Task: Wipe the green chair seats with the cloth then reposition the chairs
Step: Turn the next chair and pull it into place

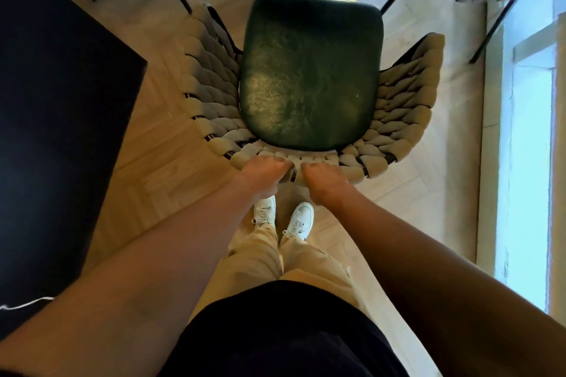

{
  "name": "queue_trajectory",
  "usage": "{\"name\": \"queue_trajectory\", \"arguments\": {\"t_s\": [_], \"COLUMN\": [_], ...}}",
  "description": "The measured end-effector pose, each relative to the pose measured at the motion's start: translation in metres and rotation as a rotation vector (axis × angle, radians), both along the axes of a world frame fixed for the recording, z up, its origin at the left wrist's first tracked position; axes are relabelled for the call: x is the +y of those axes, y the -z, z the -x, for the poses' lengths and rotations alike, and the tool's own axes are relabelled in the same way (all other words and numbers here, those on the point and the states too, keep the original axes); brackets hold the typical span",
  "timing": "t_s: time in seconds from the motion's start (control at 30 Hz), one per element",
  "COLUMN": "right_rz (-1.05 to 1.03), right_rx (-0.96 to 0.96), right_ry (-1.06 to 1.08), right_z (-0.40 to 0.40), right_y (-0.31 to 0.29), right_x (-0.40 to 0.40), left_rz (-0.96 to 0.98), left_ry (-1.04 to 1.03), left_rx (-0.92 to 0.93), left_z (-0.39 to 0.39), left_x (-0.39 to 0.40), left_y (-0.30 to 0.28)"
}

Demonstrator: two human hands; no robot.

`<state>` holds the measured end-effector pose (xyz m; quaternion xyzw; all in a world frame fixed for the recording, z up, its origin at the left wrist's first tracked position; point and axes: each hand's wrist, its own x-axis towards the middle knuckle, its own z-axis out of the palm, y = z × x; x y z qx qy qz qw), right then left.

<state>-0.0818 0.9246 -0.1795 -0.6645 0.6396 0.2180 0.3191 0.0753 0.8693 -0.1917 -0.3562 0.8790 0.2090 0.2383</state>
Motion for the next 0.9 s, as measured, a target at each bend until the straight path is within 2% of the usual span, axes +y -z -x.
{"name": "queue_trajectory", "arguments": {"t_s": [0.3, 0.47, 0.6, 0.73, 0.9], "right_rz": [0.086, 0.157, 0.192, 0.191, 0.131], "right_rx": [-0.156, -0.244, -0.185, -0.151, -0.103], "right_ry": [-0.072, -0.162, -0.260, -0.316, -0.353], "right_z": [-0.036, -0.077, -0.119, -0.163, -0.223], "right_y": [-0.041, -0.058, -0.063, -0.062, -0.060], "right_x": [-0.005, -0.017, -0.031, -0.043, -0.064], "left_rz": [0.054, 0.083, 0.051, 0.055, -0.015], "left_ry": [-0.136, -0.329, -0.481, -0.657, -0.761], "left_rx": [0.154, 0.147, 0.076, 0.080, 0.109], "left_z": [-0.048, -0.110, -0.173, -0.222, -0.282], "left_x": [0.007, 0.015, 0.025, 0.037, 0.035], "left_y": [-0.039, -0.065, -0.065, -0.069, -0.057]}}
